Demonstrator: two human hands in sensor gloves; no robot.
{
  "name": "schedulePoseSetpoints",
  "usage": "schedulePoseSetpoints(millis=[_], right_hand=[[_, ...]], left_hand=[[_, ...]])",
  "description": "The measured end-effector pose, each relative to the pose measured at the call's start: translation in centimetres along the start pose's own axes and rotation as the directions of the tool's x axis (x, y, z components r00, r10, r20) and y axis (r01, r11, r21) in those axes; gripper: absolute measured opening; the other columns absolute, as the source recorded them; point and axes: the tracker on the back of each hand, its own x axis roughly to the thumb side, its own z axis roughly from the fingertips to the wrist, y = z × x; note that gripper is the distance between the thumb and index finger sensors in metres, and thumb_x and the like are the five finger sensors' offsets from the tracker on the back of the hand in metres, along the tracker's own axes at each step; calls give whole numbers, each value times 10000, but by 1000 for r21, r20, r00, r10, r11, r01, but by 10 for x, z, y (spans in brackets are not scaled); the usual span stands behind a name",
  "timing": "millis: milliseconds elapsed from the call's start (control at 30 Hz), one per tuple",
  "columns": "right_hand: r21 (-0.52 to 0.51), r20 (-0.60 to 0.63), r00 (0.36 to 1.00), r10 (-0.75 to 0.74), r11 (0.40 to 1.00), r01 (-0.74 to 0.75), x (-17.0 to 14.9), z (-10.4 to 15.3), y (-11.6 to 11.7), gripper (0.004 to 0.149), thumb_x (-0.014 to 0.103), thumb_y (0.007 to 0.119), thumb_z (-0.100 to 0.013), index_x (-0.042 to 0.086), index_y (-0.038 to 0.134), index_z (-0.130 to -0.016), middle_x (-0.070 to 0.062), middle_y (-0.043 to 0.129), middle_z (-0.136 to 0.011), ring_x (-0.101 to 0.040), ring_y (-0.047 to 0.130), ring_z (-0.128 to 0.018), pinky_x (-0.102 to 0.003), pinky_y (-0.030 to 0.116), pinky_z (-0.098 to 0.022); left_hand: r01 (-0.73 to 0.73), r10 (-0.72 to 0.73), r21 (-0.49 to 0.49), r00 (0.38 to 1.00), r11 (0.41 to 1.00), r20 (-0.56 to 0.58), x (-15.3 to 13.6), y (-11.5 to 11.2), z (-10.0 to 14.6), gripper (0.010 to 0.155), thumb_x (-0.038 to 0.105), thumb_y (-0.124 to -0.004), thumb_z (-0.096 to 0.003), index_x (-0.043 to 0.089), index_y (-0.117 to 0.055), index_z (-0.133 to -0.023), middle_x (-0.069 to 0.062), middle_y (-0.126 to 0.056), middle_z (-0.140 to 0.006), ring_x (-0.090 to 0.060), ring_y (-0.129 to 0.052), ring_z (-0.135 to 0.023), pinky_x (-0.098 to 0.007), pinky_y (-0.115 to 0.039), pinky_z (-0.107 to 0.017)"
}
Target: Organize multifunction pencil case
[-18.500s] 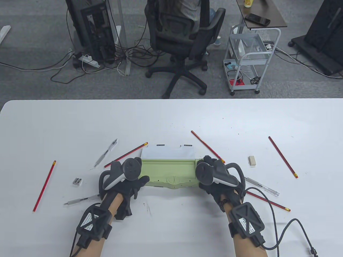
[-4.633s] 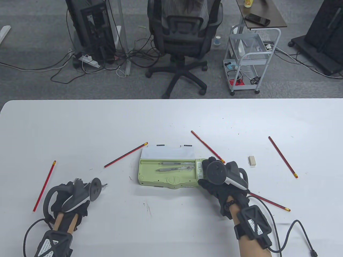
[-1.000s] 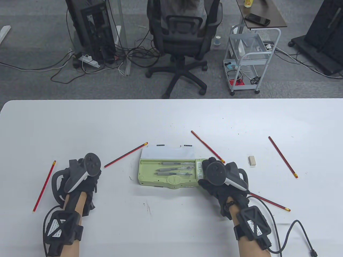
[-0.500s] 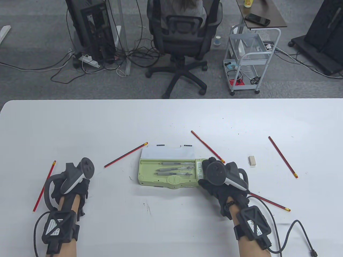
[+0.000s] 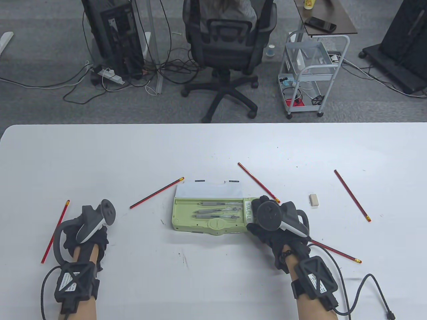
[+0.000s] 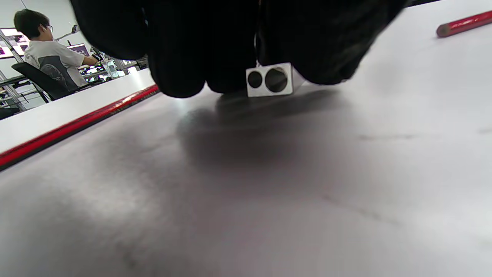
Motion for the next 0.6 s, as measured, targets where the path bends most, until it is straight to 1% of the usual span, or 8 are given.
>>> schedulePoseSetpoints(millis=[200,600], right_hand=[[-1,1,1000,1,1000,-1,0,0,0,796,455,669,-509,25,384,-1115,-317,337,-1113,-562,488,-1011,-642,501,-721],[-1,1,1000,1,1000,-1,0,0,0,796,455,669,-509,24,383,-1115,-316,332,-1114,-563,489,-1009,-643,501,-721]], left_hand=[[27,-27,32,1000,999,-16,4,-1,-3,540,330,-836,-453,216,-749,-974,-93,-886,-946,-330,-928,-826,-608,-720,-643],[21,-20,33,1000,999,-20,5,0,-2,529,312,-835,-457,201,-754,-968,-111,-890,-913,-320,-945,-784,-597,-738,-627]])
